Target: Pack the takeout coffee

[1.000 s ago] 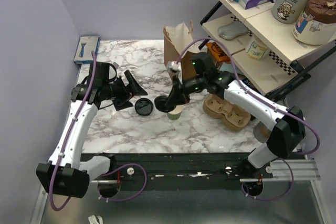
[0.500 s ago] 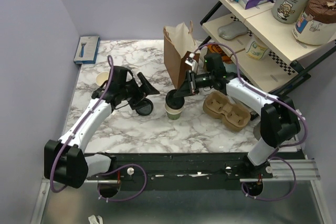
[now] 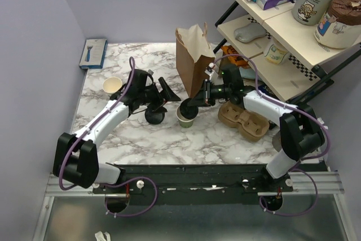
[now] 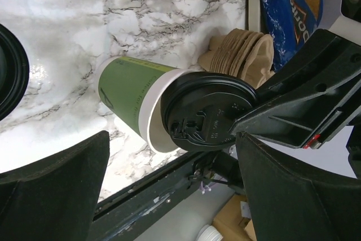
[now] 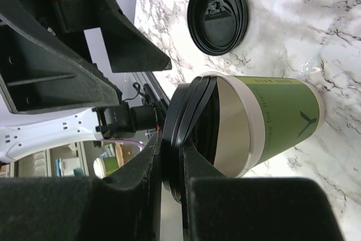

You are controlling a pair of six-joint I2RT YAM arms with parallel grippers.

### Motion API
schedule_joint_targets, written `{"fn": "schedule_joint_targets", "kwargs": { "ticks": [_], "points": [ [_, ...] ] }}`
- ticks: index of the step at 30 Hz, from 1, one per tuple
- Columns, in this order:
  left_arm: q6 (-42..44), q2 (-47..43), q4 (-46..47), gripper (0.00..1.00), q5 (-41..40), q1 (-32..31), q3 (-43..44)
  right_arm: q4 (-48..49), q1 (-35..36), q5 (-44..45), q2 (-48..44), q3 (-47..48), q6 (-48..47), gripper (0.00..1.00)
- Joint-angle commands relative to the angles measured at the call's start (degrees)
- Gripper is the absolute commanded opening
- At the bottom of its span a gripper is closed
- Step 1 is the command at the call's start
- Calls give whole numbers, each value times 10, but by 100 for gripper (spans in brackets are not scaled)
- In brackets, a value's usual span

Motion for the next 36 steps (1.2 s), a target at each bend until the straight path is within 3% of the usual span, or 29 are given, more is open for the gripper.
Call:
{"fn": "schedule_joint_targets", "kwargs": {
  "ticks": [1,9,14,22,36],
  "points": [
    [14,16,14,99,16,-9,14,36,-3,20,-9,-17,20,22],
    [31,29,-1,99,1,-18,17,34,-10,26,-20,-30,15,42],
    [32,38,-1,99,-2,-26,17,24,-10,28,-23,-27,7,48],
    [30,57,9,99,-3,-37,21,-40,-13,74,-38,-18,-22,52],
    [21,84,38,99,27,-39,28,-113,-15,126,-38,-4,-64,52]
  ]
}}
